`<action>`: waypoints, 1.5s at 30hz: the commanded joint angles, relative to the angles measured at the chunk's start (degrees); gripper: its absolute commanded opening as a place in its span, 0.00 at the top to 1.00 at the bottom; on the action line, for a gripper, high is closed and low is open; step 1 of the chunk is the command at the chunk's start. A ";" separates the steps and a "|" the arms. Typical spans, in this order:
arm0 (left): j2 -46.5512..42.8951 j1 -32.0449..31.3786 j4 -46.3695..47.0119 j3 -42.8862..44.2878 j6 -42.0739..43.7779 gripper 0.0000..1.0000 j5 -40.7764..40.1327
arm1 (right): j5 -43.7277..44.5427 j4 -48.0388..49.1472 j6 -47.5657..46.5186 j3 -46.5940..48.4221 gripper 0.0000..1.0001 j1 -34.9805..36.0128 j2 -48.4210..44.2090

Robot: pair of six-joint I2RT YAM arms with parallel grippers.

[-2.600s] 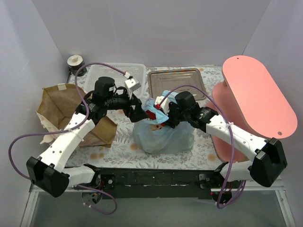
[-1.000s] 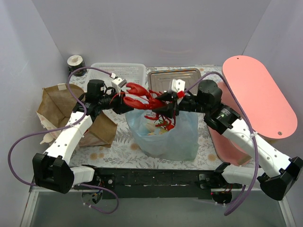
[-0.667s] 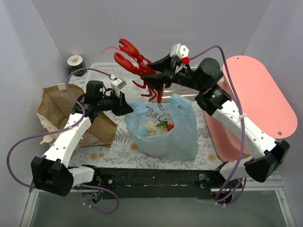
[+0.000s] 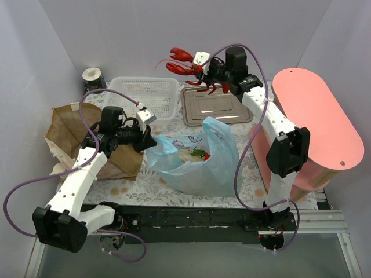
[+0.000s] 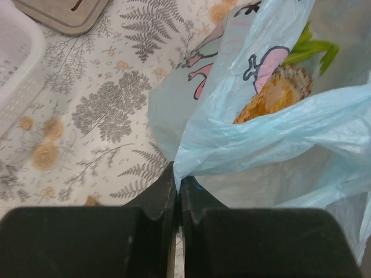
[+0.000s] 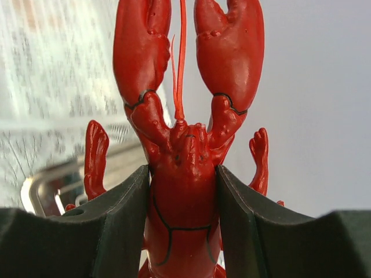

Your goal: Untie the knot of the grocery bags and take out the mixed food

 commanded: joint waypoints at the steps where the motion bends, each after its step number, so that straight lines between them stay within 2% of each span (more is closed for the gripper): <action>1: -9.20 0.00 -7.64 -5.38 19.10 1.00 -4.07 | -0.29 -6.21 -9.93 1.48 0.99 -2.57 1.62; 4: -14.73 0.00 -8.09 -8.73 25.87 1.00 -7.22 | 1.47 -10.34 -16.61 3.50 0.99 -3.46 6.27; 8: -18.43 0.00 -5.46 -14.44 28.79 1.00 -7.68 | 1.56 -17.64 -22.94 13.49 0.99 -4.51 13.93; 15: -12.29 0.00 -2.20 -14.63 29.59 1.00 -4.43 | 3.58 -21.87 -33.75 18.01 0.99 -6.10 24.04; 29: -9.12 0.00 -3.87 -13.67 31.34 1.00 -3.02 | 2.97 -21.61 -38.59 18.97 0.99 -9.70 29.94; 34: -8.77 0.00 -4.58 -12.53 28.81 1.00 -2.93 | -2.48 -21.52 -39.91 20.47 0.99 -10.49 32.84; 45: -8.07 0.00 -6.77 -10.94 28.71 1.00 -2.93 | -2.57 -14.86 -38.51 22.75 0.99 -10.49 38.11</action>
